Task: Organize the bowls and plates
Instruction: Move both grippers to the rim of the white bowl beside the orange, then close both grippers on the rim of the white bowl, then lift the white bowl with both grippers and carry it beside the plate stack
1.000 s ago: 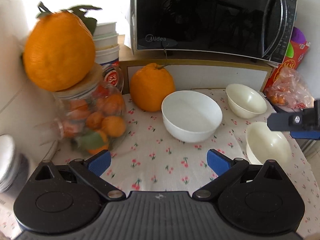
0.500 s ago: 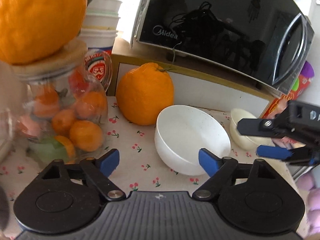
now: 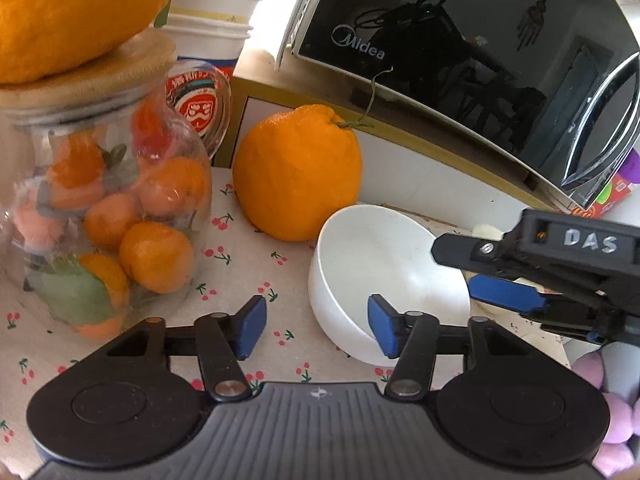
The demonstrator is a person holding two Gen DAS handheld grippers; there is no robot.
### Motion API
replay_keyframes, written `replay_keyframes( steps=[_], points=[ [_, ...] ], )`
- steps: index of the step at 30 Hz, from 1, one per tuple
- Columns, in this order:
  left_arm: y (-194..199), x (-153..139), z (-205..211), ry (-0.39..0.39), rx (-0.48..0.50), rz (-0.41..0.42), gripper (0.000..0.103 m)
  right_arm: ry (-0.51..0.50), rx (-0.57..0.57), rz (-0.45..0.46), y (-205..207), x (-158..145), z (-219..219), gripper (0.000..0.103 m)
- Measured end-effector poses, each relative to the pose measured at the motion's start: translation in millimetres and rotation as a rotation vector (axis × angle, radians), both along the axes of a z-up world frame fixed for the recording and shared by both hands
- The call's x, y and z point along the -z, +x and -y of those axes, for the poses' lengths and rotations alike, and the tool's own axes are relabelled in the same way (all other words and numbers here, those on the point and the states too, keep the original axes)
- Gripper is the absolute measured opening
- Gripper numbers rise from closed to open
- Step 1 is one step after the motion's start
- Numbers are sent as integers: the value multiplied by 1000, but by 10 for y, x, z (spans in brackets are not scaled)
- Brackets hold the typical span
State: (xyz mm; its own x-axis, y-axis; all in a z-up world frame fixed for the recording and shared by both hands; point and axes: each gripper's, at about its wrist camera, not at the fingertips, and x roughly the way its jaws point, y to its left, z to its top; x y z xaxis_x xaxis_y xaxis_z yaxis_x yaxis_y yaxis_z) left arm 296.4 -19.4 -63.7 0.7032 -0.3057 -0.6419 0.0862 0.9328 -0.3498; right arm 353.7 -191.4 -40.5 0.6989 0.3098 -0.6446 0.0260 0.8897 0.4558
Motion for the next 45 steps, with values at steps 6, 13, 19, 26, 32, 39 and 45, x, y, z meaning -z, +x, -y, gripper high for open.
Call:
replay_keyframes(
  steps=[6,13,19,26,32,39,45],
  points=[
    [-13,3,-11,-15,13,0,39,-62,0,-24,9,104,-63,28],
    [-6,25,16,-17,36,-5,28,-44,-7,-35,-2,179,-14,19],
    [-25,12,-1,-6,40,-17,26,-37,-23,-29,-41,144,-25,18],
    [-126,-96,-90,1,53,-30,25,-90,-80,-6,-185,3,-136,18],
    [-245,-242,-146,13,60,-35,25,-75,-102,5,-375,-182,-168,18],
    [-414,-453,-69,28,70,-44,25,-77,-92,12,-679,-464,-142,19],
    [-641,-644,87,33,111,-31,25,-77,-64,10,-1004,-715,50,19]
  ],
)
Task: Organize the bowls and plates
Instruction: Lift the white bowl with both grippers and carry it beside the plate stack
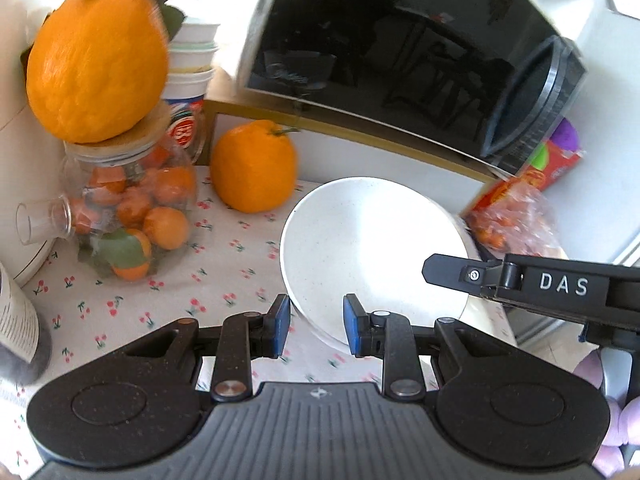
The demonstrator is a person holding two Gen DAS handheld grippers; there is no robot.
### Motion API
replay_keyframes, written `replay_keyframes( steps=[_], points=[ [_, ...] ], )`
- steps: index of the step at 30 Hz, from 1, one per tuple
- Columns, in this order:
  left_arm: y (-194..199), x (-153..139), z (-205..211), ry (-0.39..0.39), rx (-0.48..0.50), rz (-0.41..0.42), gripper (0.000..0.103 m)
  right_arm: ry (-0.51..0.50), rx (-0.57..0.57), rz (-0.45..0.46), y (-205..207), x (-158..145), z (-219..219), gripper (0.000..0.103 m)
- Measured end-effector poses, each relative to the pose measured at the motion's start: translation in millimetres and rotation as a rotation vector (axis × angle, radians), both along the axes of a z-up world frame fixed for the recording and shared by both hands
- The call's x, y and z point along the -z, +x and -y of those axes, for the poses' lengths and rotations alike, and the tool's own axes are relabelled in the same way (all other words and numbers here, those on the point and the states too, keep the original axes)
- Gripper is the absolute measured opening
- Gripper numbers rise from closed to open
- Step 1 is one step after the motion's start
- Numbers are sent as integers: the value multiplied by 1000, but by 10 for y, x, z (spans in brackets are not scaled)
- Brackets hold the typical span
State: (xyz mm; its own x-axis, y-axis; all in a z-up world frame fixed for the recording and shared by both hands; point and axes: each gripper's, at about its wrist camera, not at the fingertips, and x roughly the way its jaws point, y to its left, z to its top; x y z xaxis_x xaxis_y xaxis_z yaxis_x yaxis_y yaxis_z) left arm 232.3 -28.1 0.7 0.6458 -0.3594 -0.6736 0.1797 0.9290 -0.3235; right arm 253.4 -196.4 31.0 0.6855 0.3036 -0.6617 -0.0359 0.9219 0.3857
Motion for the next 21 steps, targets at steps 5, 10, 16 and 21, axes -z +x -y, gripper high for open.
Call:
replay_keyframes(
  steps=[5,10,16,21],
  points=[
    [-228,-120,195,11,44,3,25,39,54,-17,-325,-102,257,19],
    [-454,-164,366,-3,98,-8,25,38,100,-25,-616,-151,502,19],
    [-772,-208,601,3,160,-7,25,8,145,-19,-951,-234,730,19],
    [-967,-144,731,-11,202,-18,25,-2,171,-13,-1209,-262,906,19]
  ],
)
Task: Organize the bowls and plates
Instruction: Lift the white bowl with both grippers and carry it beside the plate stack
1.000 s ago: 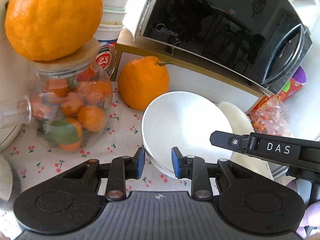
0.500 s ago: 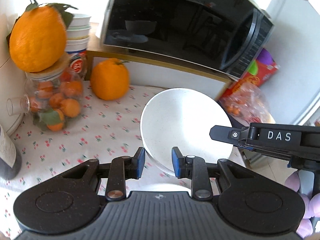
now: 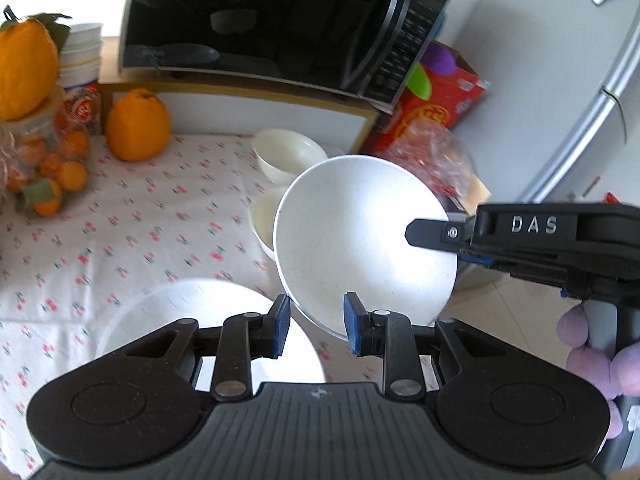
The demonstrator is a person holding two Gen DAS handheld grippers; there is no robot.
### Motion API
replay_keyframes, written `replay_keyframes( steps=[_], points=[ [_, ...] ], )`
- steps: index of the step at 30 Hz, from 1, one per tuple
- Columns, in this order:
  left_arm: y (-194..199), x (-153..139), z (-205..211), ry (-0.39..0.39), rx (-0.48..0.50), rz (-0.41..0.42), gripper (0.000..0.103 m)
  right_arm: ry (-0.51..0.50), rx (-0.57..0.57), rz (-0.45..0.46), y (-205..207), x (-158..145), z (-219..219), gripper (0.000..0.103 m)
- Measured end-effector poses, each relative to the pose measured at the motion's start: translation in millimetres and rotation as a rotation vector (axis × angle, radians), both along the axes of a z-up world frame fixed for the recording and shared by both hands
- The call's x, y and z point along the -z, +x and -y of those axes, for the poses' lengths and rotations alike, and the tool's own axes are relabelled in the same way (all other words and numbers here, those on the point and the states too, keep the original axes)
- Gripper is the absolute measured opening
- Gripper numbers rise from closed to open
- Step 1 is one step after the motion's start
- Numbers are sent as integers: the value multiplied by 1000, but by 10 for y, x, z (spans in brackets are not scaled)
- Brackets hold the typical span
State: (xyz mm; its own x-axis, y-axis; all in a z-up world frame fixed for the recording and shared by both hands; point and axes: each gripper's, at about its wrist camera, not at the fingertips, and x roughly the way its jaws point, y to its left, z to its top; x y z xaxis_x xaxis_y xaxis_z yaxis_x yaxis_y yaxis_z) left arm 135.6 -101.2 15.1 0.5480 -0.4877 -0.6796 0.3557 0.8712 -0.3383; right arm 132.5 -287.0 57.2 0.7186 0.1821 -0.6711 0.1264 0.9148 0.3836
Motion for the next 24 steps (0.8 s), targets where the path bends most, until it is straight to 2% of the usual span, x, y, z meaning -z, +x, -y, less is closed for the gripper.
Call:
replay_keyframes(
  steps=[8,12,24],
  points=[
    [-232,190,216,-15,69,-31,25,25,30,20,-290,107,258,19],
    [-285,267,338,10,90,-38,25,-21,36,-27,-304,217,299,19],
    [-298,517,563,63,140,-74,25,-45,65,-148,-255,615,490,19]
  ],
)
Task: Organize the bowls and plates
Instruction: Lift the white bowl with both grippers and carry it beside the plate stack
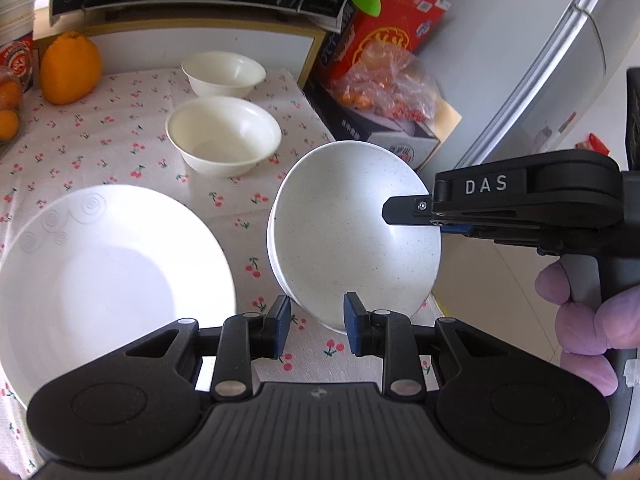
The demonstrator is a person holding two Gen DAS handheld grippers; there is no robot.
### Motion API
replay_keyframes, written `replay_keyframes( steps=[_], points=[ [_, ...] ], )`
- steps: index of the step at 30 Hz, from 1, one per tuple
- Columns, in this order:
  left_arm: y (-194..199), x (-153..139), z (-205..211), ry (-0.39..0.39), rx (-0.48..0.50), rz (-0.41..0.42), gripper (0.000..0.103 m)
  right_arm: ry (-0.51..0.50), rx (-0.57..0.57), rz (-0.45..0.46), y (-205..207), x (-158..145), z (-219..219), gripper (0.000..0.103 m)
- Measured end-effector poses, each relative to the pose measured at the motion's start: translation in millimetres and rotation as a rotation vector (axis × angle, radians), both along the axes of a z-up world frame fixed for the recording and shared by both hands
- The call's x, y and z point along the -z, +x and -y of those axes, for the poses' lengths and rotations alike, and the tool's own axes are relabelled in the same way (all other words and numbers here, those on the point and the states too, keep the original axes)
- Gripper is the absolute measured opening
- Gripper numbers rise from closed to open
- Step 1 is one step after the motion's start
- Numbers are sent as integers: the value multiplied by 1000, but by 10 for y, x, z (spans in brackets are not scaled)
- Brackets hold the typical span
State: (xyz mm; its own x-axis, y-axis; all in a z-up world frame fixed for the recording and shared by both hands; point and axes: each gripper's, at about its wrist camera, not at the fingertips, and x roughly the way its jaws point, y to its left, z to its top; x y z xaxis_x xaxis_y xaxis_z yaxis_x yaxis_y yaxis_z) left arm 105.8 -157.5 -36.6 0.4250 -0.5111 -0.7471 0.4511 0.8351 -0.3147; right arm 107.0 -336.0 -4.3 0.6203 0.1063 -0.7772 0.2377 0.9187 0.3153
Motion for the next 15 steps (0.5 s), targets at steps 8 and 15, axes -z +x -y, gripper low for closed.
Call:
replay_keyframes(
  steps=[8,15],
  points=[
    [18,168,122,36,22,-20,25,37,37,-85,53,234,152,19],
    [39,242,153,70,23,-32,25,45,43,-145,95,410,168,19]
  ],
)
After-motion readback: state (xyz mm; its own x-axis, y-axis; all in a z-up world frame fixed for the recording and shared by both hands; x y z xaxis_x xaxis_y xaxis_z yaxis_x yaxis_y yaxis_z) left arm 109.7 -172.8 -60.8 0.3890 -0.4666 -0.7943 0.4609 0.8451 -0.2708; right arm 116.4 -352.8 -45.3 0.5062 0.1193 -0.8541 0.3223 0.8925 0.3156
